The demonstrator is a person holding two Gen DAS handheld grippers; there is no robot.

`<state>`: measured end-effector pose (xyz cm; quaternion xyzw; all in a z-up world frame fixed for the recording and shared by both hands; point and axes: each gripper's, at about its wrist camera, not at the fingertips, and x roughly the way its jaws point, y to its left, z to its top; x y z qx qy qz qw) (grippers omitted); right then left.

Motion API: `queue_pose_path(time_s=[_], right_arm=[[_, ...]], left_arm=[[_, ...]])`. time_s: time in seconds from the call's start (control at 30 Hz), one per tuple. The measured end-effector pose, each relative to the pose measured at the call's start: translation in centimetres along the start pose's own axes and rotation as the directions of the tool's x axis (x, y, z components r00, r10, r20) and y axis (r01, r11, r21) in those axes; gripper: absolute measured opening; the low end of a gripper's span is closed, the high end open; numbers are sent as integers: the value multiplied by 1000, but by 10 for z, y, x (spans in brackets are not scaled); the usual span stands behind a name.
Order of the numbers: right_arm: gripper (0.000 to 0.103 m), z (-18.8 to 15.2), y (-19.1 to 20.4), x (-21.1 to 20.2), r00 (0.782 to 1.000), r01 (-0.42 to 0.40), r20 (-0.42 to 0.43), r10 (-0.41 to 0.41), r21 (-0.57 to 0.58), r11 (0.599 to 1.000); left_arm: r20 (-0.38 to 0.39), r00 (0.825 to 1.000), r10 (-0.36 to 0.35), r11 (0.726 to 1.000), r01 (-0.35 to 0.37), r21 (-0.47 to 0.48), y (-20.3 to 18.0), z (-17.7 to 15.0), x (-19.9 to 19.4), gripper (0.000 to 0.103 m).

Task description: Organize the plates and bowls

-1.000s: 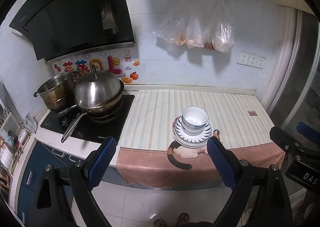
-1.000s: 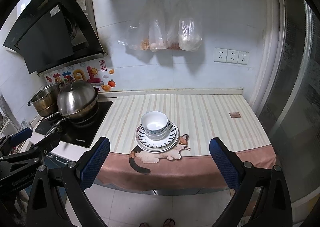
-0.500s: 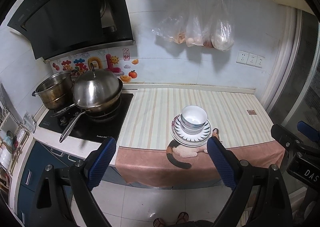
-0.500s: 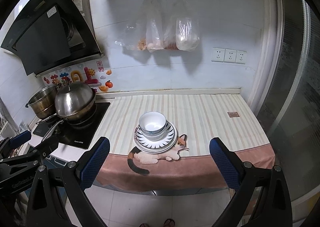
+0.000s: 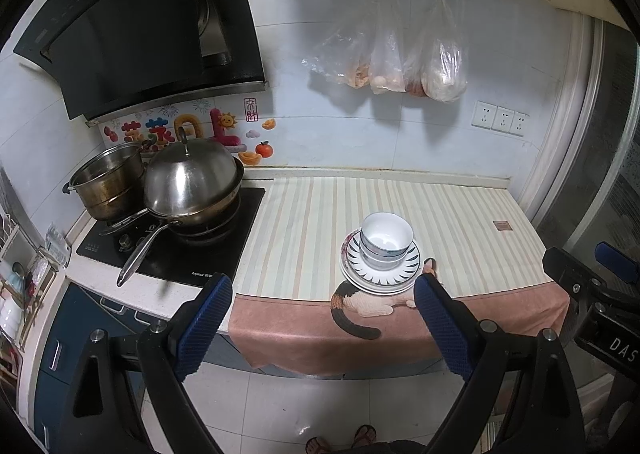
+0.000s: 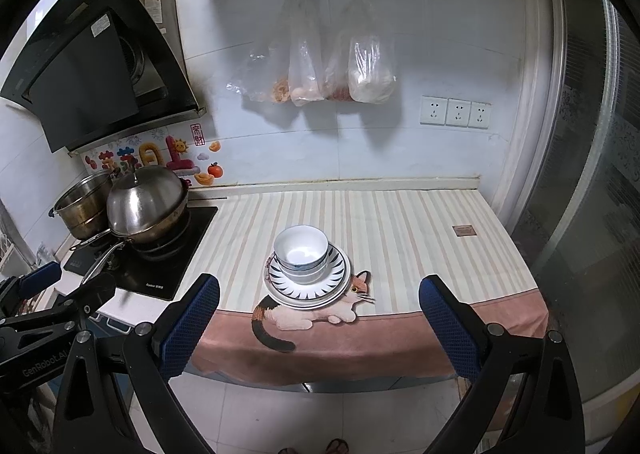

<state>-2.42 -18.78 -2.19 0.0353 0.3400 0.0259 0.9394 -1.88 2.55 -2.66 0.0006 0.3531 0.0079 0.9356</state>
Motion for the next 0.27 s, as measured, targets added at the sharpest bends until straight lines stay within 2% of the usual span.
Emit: queue_pose_path(time_s=[0.27], right_arm=[[102, 2, -1, 0, 1000, 2, 1, -2, 3, 1000]], left_arm=[[3, 1000, -2, 1000, 2, -3, 0, 1, 1, 93]])
